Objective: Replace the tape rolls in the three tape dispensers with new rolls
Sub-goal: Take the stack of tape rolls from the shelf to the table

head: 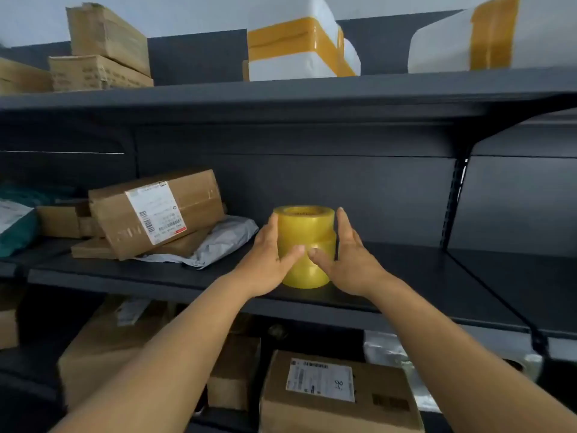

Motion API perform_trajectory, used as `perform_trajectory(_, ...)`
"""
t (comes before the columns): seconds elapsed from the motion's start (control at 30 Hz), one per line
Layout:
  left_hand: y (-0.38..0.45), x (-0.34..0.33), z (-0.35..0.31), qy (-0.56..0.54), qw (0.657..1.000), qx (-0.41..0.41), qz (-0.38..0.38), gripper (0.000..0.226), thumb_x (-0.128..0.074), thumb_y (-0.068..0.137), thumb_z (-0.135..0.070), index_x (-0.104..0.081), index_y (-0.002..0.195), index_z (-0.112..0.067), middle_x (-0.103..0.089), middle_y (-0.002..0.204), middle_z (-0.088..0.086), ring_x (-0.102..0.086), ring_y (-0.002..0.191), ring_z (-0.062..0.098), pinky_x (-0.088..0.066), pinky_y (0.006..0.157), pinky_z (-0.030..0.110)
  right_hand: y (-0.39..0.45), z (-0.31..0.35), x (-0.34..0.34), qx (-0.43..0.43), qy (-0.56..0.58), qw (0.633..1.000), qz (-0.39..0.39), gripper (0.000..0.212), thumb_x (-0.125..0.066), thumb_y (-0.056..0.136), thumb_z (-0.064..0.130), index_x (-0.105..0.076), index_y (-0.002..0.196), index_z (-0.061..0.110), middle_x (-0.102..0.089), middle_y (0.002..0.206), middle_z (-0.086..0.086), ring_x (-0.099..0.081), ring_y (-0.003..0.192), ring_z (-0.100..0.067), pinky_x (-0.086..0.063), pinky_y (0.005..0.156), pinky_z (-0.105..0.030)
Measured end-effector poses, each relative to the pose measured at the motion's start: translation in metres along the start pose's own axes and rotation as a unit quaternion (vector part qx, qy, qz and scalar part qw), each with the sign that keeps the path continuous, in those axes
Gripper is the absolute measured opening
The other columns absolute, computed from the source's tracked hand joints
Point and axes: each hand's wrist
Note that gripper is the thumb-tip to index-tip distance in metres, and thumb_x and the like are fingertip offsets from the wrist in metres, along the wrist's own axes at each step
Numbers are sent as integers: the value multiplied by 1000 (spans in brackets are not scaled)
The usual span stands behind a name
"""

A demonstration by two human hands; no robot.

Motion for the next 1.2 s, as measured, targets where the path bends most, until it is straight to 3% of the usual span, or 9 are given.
perform_trajectory(0.17, 20, -12, 13, -95, 994, -26, -48, 92, -51, 91, -51, 19, 148, -32, 3, 161, -4, -9, 147, 12, -17, 109, 25, 18, 0, -16, 0, 53, 998, -44, 100, -57, 88, 53, 25, 143, 44, 0, 162, 2, -31, 140, -24, -38, 90, -29)
perform_trajectory(0.3, 27, -17, 24, -145, 988, -38, -48, 99, -58, 86, -52, 23, 142, -48, -7, 161, -6, -22, 144, 15, -30, 114, 41, 26, -7, -25, 0, 82, 996, -43, 107, -63, 84, 51, 27, 142, 47, -10, 160, 3, -35, 138, -24, -41, 99, -36)
perform_trajectory(0.43, 29, -21, 27, -177, 982, -47, -46, 97, -59, 86, -50, 23, 138, -55, -12, 159, -9, -28, 141, 14, -33, 112, 40, 30, -12, -29, 0, 121, 992, -42, 107, -66, 81, 54, 26, 137, 57, -20, 158, 3, -40, 135, -24, -43, 104, -42)
perform_trajectory(0.57, 35, -26, 27, -220, 973, -25, -71, 89, -51, 87, -57, 18, 142, -52, -15, 159, -8, -31, 140, 15, -35, 109, 35, 31, -8, -35, -2, 215, 975, -50, 89, -54, 73, 73, 21, 121, 76, -20, 157, 6, -38, 135, -21, -39, 108, -47)
perform_trajectory(0.7, 40, -33, 19, -244, 964, 10, -102, 81, -47, 90, -57, 13, 144, -51, -26, 156, -4, -42, 132, 16, -39, 99, 30, 33, -1, -42, -23, 216, 972, -94, 83, -46, 87, 63, 17, 141, 55, -9, 158, 2, -36, 131, -19, -36, 97, -30)
perform_trajectory(0.97, 31, -39, 6, -268, 951, 19, -156, 82, -54, 88, -52, 2, 148, -46, -41, 145, -9, -46, 109, 3, -37, 84, 21, 29, -1, -48, 5, 201, 966, -161, 76, -45, 91, 56, 8, 146, 50, -23, 154, 2, -46, 119, -13, -41, 83, -27)
perform_trajectory(1.07, 23, -43, 0, -274, 946, 17, -171, 83, -54, 86, -54, 1, 148, -47, -41, 143, -10, -46, 111, 4, -39, 85, 21, 21, 2, -50, 21, 206, 961, -182, 76, -42, 87, 61, 8, 145, 52, -21, 155, 3, -36, 123, -9, -38, 96, -33)
perform_trajectory(1.13, 16, -47, -5, -285, 941, 17, -179, 84, -53, 85, -58, 2, 147, -49, -41, 145, -9, -47, 113, 5, -41, 88, 25, 15, 4, -49, 13, 190, 962, -198, 74, -38, 87, 63, 8, 144, 54, -17, 157, 3, -28, 134, -21, -24, 111, -44)
perform_trajectory(1.2, 7, -50, -13, -297, 936, 16, -189, 86, -53, 83, -63, 3, 146, -50, -42, 141, -11, -47, 113, 5, -42, 90, 26, 8, 7, -44, 15, 184, 961, -205, 70, -39, 91, 60, 7, 144, 55, -16, 156, 5, -25, 135, -24, -16, 112, -47)
Point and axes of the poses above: each hand's wrist, its own y-axis towards the middle knuckle, its own x-axis out of the back of the hand, z = x × y
